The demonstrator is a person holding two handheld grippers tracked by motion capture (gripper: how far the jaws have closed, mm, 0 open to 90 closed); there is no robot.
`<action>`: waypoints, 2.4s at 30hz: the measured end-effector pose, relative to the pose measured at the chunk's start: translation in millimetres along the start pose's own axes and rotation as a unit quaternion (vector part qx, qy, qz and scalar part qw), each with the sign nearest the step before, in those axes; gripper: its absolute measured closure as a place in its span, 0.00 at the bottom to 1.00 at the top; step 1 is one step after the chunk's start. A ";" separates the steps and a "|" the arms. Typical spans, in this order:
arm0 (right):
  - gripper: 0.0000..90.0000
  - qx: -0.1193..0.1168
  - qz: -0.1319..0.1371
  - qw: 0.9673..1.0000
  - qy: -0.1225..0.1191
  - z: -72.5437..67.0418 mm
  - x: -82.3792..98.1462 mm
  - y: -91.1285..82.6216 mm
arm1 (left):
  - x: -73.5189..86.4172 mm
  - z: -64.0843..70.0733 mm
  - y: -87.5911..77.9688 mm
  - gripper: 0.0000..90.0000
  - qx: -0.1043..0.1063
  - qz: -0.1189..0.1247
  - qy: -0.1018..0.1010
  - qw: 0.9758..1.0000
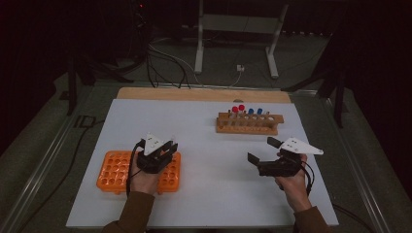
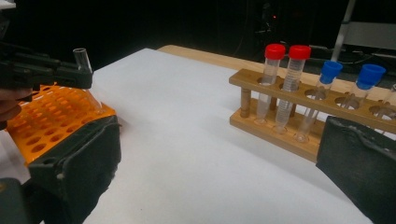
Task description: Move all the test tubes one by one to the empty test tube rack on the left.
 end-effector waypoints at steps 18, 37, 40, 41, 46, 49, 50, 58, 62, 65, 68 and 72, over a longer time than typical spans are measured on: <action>0.00 -0.004 -0.009 1.000 -0.006 -1.9 6.5 3.1 | 20.1 2.8 12.1 0.86 -0.020 -0.091 0.021 0.995; 0.00 0.019 -0.008 1.000 -0.009 11.5 -9.7 4.3 | 16.2 -1.4 -5.3 0.34 0.021 -0.027 -0.013 0.999; 0.00 0.026 -0.010 1.000 -0.010 15.6 -14.6 5.4 | 11.6 -2.5 -14.4 0.29 0.033 -0.005 -0.016 0.999; 0.00 0.034 -0.010 0.999 -0.012 19.8 -19.8 6.1 | 9.9 -3.1 -17.8 0.24 0.037 0.003 -0.019 0.999; 0.00 0.050 -0.016 0.998 -0.020 28.7 -30.3 9.3 | 3.5 -8.3 -30.8 0.18 0.044 0.037 -0.034 0.998; 0.06 0.074 -0.020 0.997 -0.018 44.8 -41.3 15.3 | 1.5 -11.1 -34.8 0.10 0.040 0.043 -0.038 0.998; 0.06 0.074 -0.020 0.997 -0.018 44.8 -41.3 15.3 | 0.9 -12.1 -36.2 0.10 0.038 0.046 -0.040 0.997; 0.19 0.126 -0.046 0.991 0.006 88.3 -46.0 41.0 | -2.9 -19.8 -44.6 0.00 0.028 0.063 -0.052 0.996; 0.39 0.156 -0.062 0.986 0.019 109.8 -39.8 53.9 | -2.4 -20.4 -43.6 0.00 0.028 0.065 -0.054 0.996; 0.58 0.167 -0.067 0.983 0.026 121.8 -32.7 61.0 | -2.4 -21.3 -43.5 0.00 0.026 0.067 -0.058 0.996; 0.67 0.171 -0.074 0.982 0.032 129.0 -27.0 67.5 | -1.0 -22.7 -43.0 0.00 0.026 0.067 -0.064 0.995; 0.74 0.173 -0.080 0.981 0.025 132.0 -23.6 76.0 | 0.3 -23.2 -41.8 0.01 0.027 0.066 -0.067 0.995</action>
Point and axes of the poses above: each handheld gripper's, and its own axes: y roughly forward along the jaws, x roughly out of its underside, z roughly to its right, the point moved 6 cm from there along y, roughly forward along the jaws, and after that the axes turned 2 degrees about x, right-handed, at the moved point
